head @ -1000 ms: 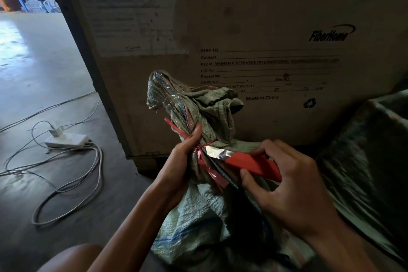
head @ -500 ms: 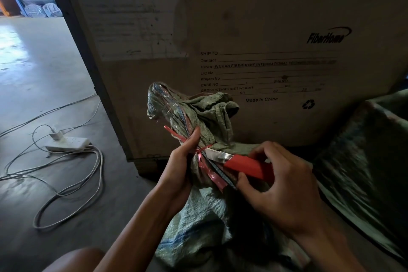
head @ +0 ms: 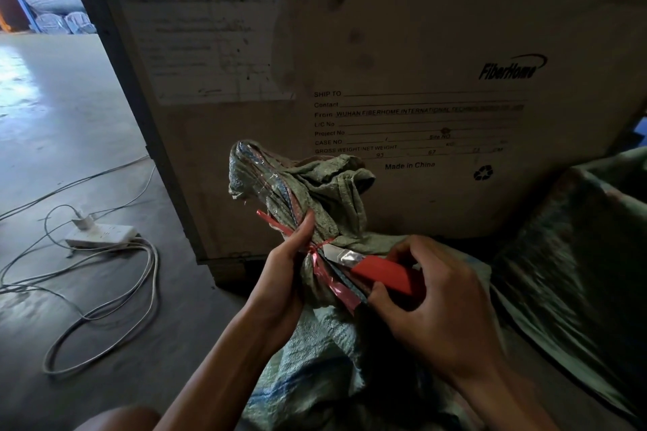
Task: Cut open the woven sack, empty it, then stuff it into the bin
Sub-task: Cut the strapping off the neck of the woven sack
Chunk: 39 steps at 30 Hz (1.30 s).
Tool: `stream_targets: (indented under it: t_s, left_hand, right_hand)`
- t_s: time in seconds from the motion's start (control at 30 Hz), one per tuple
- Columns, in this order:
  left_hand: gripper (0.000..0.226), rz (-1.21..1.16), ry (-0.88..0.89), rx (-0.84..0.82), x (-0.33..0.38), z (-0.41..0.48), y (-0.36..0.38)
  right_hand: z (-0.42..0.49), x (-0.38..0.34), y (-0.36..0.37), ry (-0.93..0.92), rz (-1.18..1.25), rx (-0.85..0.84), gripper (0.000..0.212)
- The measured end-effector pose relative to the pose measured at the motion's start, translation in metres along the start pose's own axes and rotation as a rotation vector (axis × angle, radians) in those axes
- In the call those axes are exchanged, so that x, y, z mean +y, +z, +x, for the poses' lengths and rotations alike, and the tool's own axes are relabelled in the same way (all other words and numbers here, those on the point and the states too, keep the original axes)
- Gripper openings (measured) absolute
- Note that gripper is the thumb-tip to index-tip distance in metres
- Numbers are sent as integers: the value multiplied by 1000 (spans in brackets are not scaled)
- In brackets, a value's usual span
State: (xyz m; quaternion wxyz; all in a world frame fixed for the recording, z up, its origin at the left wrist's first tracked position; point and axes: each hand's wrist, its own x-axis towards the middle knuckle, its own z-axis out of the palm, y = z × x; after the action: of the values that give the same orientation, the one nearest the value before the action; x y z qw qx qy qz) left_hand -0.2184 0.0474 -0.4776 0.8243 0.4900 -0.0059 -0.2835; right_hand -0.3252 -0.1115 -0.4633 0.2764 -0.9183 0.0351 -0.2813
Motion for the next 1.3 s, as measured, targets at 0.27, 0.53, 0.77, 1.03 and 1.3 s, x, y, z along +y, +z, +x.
stream_targets:
  t_s: [0.27, 0.53, 0.77, 1.03, 1.3]
  left_hand:
    - [62, -4, 27, 48, 3, -6, 7]
    - [63, -72, 38, 13, 0, -8, 8]
    - [71, -247, 54, -26, -28, -8, 15]
    - [71, -261, -188, -86, -52, -12, 21]
    - [53, 109, -5, -91, -47, -23, 26]
  right_hand:
    - [-3, 1, 3, -30, -43, 20, 27]
    - [-11, 2, 15, -71, -37, 70, 26]
    - [-15, 0, 27, -97, -81, 198, 25]
    - [14, -17, 13, -61, 40, 450, 31]
    - [29, -2, -17, 154, 359, 259, 27]
